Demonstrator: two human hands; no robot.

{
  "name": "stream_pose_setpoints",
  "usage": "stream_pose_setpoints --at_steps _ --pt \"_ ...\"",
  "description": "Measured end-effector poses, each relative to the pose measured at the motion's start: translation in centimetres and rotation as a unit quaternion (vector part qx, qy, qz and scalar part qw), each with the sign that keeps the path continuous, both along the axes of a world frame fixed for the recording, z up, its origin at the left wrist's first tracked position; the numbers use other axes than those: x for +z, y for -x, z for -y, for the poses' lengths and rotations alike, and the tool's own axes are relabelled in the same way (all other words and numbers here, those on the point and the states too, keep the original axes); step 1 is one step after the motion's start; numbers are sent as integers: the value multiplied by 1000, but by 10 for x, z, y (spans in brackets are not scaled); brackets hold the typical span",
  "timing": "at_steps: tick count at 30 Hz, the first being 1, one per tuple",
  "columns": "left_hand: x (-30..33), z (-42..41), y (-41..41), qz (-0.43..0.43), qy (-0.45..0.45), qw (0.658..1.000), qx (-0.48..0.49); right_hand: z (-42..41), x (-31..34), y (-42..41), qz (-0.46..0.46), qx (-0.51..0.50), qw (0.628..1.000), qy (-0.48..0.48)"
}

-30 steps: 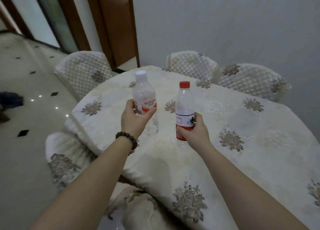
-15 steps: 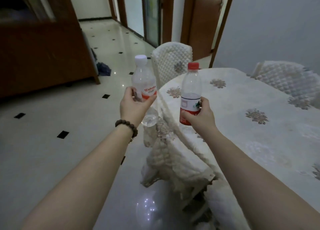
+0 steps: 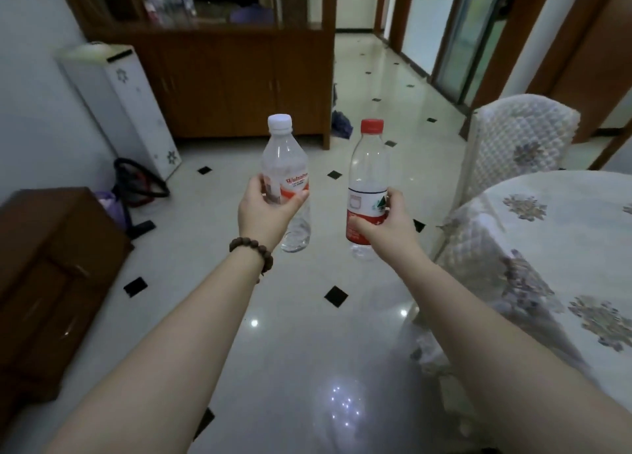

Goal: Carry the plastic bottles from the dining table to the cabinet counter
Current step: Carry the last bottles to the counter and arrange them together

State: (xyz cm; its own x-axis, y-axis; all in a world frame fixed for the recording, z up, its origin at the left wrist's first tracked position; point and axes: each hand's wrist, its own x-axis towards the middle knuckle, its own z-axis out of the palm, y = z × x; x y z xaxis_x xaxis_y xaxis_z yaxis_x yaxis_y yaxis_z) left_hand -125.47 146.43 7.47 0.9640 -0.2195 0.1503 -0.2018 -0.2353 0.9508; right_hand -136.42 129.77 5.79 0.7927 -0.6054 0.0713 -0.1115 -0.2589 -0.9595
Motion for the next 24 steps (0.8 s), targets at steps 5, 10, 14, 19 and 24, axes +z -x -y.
stream_pose_setpoints --at_steps 5,10,14,19,24 --pt "-24 -61 -33 4 -14 997 70 -52 -21 -50 -14 51 999 -7" --pt "-47 -96 -72 -7 -27 993 119 -76 -34 -100 -31 85 996 -7" --pt "-61 -105 -117 -12 -33 990 134 -79 -41 -150 -41 98 994 -4" --pt "-68 -95 -196 -16 -31 989 147 -65 -50 -230 -51 106 993 -2" --pt "-67 -68 -294 -24 -29 988 150 -35 -51 -333 -52 111 992 -11"
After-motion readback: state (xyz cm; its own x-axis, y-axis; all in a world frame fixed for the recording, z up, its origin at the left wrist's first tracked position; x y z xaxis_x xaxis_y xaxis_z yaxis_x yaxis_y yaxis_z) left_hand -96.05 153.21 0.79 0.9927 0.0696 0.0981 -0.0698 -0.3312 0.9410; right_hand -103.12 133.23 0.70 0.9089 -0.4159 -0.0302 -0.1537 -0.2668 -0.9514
